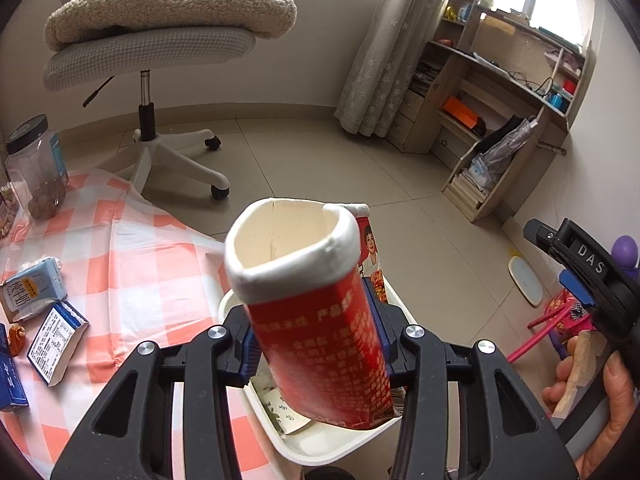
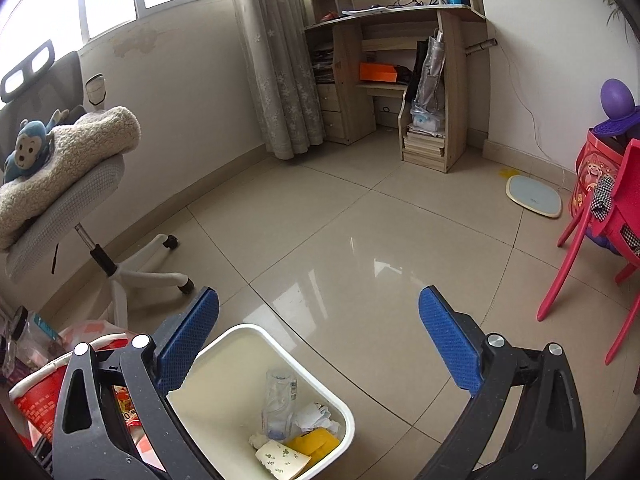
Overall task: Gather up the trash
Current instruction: 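Carry both cups over the white bin and open both tools, then move both tools back toward the table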
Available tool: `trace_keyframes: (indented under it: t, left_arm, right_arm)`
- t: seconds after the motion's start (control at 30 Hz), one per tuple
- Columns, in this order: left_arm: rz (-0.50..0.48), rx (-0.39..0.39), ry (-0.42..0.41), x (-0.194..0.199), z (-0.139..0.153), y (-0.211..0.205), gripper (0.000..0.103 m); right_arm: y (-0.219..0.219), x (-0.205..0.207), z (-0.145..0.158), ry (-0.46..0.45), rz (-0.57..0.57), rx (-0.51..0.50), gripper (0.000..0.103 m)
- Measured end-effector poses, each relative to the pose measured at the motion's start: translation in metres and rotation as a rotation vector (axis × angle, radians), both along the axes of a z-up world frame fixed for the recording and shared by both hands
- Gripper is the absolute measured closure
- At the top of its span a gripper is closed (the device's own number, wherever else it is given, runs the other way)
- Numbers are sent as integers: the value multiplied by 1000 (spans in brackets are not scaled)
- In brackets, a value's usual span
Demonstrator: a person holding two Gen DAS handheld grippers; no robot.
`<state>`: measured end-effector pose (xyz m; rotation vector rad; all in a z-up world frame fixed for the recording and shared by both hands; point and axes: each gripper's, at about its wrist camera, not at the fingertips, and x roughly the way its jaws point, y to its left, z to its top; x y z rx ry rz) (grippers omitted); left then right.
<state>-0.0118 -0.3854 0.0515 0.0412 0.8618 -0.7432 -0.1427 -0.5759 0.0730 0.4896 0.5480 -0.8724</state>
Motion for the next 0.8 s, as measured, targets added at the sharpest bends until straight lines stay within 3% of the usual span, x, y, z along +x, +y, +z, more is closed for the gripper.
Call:
trace_keyframes:
  t: [0.07,0.23,0.53,0.8]
  left_arm:
    - [8,-9,5,3,3,-1,47]
    - [19,-8,-54,1,16,8,37]
    - [79,26,-120,3,26,39,25]
    - [123,58,-167,6,25,74,22]
  right_arm:
    - [-1,-3,1,-4,-6,4,7]
    - [3,-4,2,-6,-3,-11,7]
    - [26,12,4,6,81,-14,7]
    - [61,37,2,51,179,-45,7]
